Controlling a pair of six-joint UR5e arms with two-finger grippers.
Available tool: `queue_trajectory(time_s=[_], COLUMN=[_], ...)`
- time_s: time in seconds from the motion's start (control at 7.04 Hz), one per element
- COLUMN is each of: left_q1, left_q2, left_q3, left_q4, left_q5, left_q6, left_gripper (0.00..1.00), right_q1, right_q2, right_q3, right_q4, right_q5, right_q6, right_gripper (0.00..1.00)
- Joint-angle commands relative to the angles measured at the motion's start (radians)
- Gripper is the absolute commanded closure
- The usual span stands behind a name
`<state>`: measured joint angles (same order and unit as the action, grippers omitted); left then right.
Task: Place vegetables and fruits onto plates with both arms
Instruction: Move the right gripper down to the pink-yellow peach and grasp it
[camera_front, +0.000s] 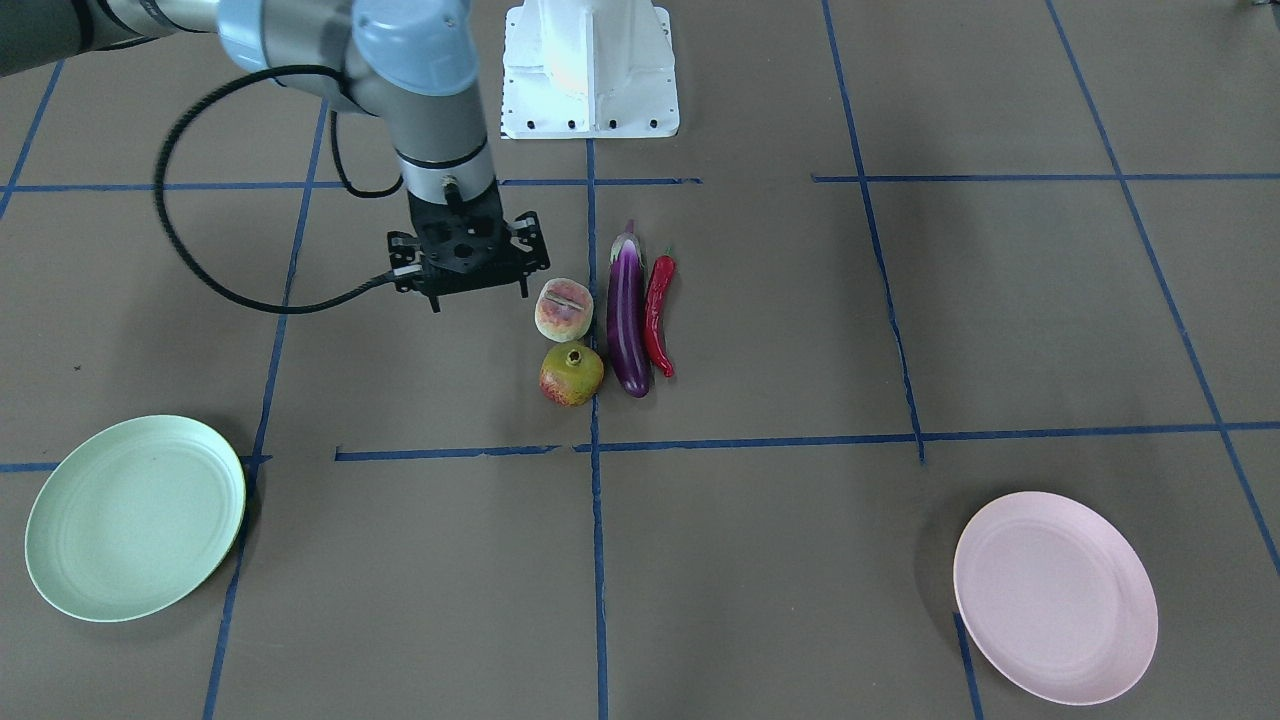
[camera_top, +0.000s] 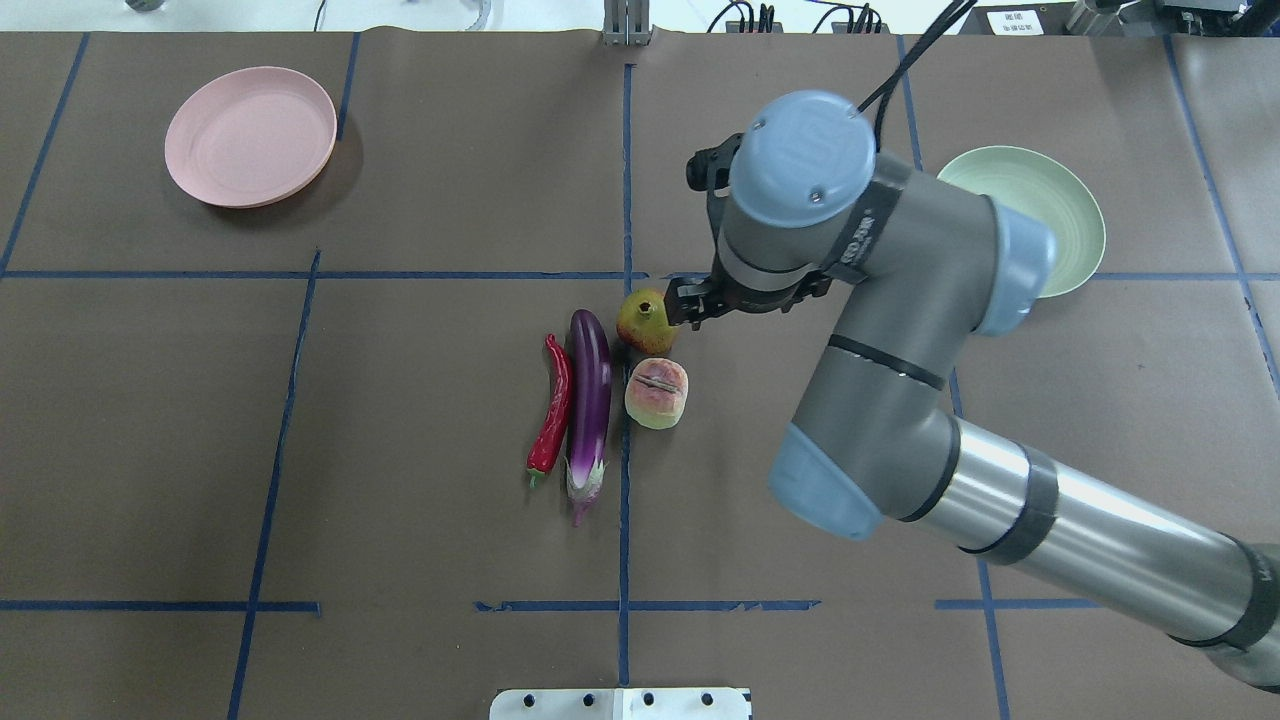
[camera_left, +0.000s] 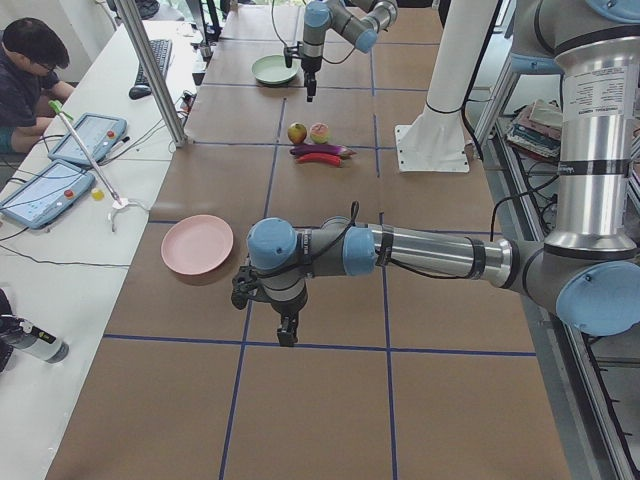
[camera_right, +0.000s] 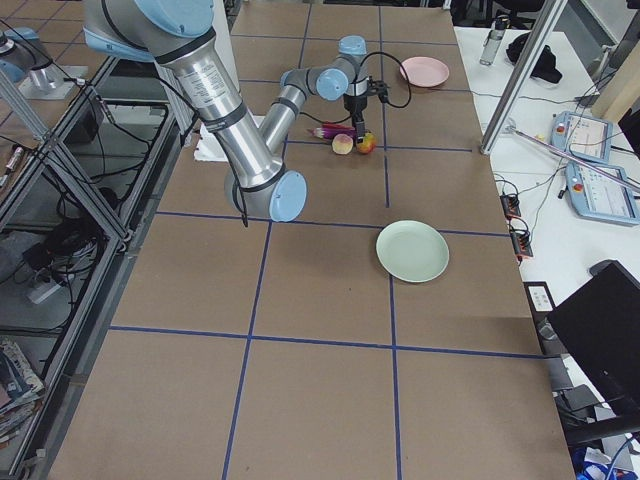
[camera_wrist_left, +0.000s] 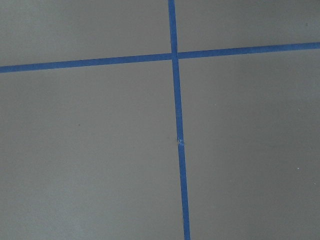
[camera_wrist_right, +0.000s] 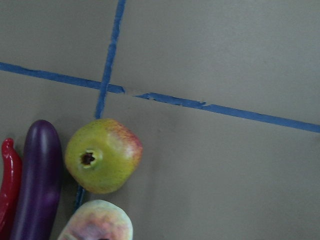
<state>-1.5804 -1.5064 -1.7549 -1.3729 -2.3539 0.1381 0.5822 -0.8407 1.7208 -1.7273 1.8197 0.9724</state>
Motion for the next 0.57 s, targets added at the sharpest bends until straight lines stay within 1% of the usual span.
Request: queue_trajectory(time_s=[0.0,0.28,0.43], left_q1=[0.002,0.002,0.0], left_q2=[0.0,0.0,0.0], left_q3=[0.002,0.002,0.0], left_q4=[0.0,0.0,0.0], left_q5=[-0.002,-0.004,-0.004], left_q6=[0.0,0.0,0.0], left_gripper=[0.0,0.0,0.0], right_q1=[-0.068,-0.1,-0.113], right_q2=[0.054,0.084,0.084], right_q3=[-0.113,-0.167,-0.173], right_q4=[0.106,0.11,0.109], right_q5=[-0.048,-0.077,-0.08], right_q6=[0.089,0.106,0.104], right_gripper=[0.0,0.0,0.0])
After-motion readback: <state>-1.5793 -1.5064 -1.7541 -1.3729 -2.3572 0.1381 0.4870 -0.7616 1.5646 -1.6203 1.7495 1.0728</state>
